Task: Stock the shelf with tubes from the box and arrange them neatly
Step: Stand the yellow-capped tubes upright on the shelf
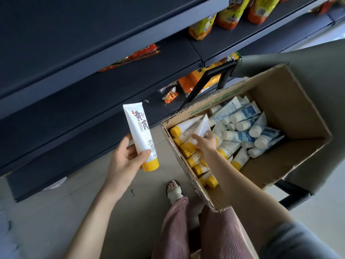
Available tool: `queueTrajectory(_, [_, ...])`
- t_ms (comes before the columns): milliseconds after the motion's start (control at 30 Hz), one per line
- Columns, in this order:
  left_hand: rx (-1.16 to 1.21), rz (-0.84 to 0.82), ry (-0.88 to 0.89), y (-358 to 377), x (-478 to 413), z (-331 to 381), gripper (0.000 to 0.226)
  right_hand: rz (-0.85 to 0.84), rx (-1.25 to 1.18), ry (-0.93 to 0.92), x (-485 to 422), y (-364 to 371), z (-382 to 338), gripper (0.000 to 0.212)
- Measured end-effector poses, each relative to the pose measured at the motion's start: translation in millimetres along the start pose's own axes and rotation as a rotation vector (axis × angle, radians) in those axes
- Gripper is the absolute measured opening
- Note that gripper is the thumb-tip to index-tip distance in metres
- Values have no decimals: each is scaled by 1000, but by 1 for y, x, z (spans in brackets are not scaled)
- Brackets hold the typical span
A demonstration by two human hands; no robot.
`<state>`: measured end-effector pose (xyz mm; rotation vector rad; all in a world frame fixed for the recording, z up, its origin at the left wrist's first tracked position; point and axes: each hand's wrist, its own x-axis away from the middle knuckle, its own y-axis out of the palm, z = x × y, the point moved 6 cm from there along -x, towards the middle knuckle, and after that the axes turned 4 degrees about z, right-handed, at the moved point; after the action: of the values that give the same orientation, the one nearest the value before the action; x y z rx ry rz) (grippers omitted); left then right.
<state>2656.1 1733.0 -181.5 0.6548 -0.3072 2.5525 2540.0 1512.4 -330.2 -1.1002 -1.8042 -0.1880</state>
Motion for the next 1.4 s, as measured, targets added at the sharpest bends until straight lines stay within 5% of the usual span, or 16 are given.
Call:
queueTrajectory(267, [31, 55, 38, 0, 11, 35, 17, -532, -456, -23, 70, -20, -23, 34])
queueTrajectory(500, [54, 79, 108, -7, 39, 68, 18, -742, -580, -141, 135, -40, -66, 43])
queueTrajectory(1000, [128, 245, 392, -7, 147, 168, 24, -856, -272, -655, 268, -121, -163, 45])
queueTrajectory(1233, [205, 401, 517, -25, 213, 215, 44, -977, -121, -829, 348, -131, -196, 46])
queueTrajectory(1400, [251, 453, 625, -50, 251, 237, 32, -1087, -102, -900, 399, -119, -208, 43])
